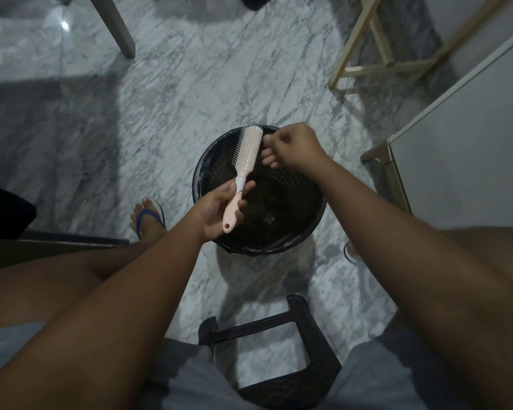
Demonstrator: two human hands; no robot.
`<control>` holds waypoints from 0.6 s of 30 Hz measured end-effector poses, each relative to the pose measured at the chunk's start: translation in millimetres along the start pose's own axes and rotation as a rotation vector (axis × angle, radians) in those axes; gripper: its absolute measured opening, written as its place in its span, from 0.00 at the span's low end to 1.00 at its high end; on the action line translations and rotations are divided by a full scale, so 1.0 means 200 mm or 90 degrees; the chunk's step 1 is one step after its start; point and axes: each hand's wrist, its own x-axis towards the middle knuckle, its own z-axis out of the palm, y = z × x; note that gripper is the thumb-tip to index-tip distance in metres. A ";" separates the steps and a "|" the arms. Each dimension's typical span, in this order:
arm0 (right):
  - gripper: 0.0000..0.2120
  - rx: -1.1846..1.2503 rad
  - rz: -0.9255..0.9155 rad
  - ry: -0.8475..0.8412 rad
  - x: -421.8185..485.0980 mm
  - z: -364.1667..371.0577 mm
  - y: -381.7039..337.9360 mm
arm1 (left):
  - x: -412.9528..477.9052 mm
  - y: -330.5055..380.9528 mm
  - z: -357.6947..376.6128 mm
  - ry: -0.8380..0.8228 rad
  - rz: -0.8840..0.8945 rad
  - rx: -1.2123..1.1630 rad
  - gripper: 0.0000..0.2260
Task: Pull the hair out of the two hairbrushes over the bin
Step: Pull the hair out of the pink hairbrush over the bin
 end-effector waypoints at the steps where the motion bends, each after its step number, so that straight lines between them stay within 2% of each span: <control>1: 0.11 0.024 0.001 0.030 0.01 -0.02 0.01 | -0.01 0.01 -0.01 0.007 0.006 -0.005 0.20; 3: 0.10 0.043 0.051 0.057 0.03 -0.06 0.04 | -0.02 0.02 -0.03 0.019 0.015 -0.004 0.19; 4: 0.09 0.021 0.098 0.034 0.04 -0.07 0.08 | -0.02 0.02 -0.04 0.023 0.013 -0.001 0.19; 5: 0.09 -0.037 0.132 -0.001 0.04 -0.07 0.13 | -0.02 0.02 -0.05 0.026 0.010 0.001 0.19; 6: 0.13 -0.131 0.149 -0.036 0.05 -0.08 0.18 | -0.02 0.02 -0.05 0.026 0.006 0.003 0.19; 8: 0.24 -0.256 0.076 -0.064 0.03 -0.06 0.22 | -0.02 0.01 -0.05 0.026 -0.004 0.007 0.19; 9: 0.30 -0.238 0.034 -0.072 0.00 -0.04 0.21 | -0.02 0.00 -0.05 0.024 -0.012 0.008 0.19; 11: 0.50 -0.174 -0.032 -0.097 -0.03 -0.01 0.17 | -0.02 -0.01 -0.04 0.013 -0.030 0.016 0.18; 13: 0.63 -0.243 -0.082 -0.117 -0.03 0.02 0.12 | -0.02 -0.02 -0.04 -0.004 -0.051 0.032 0.18; 14: 0.64 -0.297 -0.106 -0.116 -0.01 0.03 0.11 | -0.01 -0.02 -0.04 -0.014 -0.058 0.039 0.17; 16: 0.60 -0.376 -0.148 -0.091 0.00 0.03 0.08 | -0.01 -0.02 -0.04 -0.026 -0.067 0.033 0.17; 18: 0.55 -0.374 -0.157 -0.056 0.02 0.02 0.06 | -0.02 -0.02 -0.03 -0.033 -0.072 0.018 0.18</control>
